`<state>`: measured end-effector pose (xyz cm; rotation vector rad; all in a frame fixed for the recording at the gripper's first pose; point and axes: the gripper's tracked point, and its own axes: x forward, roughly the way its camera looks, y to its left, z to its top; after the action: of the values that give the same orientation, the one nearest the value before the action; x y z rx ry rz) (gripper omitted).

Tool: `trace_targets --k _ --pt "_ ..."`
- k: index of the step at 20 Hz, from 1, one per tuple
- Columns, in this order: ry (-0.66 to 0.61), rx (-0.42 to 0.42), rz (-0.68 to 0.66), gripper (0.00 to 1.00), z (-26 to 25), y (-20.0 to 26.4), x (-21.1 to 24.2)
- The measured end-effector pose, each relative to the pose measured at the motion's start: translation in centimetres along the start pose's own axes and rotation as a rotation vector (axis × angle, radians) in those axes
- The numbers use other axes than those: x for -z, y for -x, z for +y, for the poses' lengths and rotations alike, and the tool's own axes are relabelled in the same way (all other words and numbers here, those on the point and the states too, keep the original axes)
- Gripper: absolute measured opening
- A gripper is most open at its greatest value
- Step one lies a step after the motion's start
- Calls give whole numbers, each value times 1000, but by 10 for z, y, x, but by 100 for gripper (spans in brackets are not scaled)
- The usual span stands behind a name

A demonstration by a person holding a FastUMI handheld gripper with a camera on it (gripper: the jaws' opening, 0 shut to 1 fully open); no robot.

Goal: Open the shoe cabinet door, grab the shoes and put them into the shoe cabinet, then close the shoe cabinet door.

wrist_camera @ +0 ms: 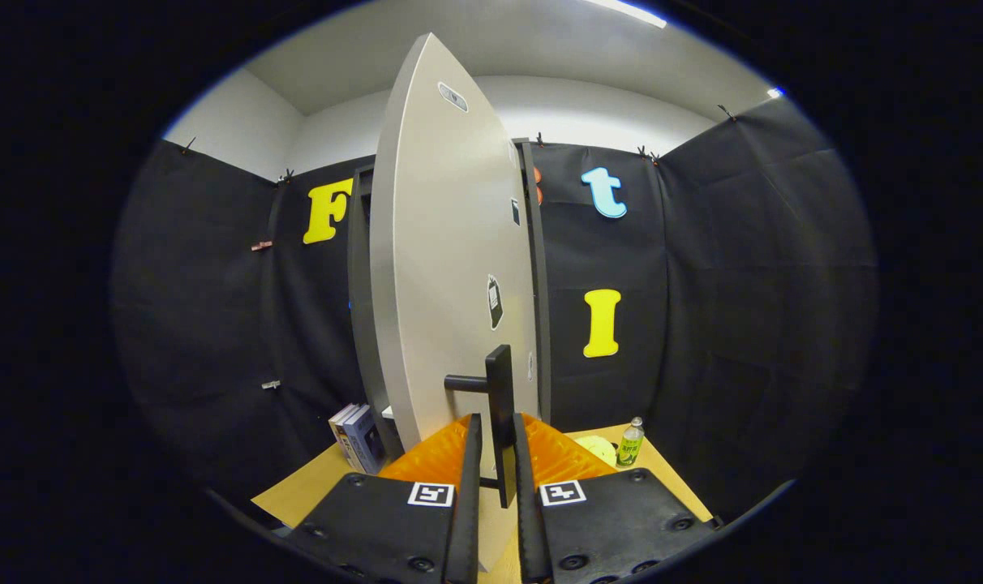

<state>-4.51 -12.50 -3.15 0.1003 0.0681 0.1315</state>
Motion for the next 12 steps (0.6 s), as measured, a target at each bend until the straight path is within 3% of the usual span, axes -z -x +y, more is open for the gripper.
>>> trace_targets --k 4,12 --pt "3 42 2 19 -29 4 -2" --pt "-38 122 -12 19 -70 16 -9"
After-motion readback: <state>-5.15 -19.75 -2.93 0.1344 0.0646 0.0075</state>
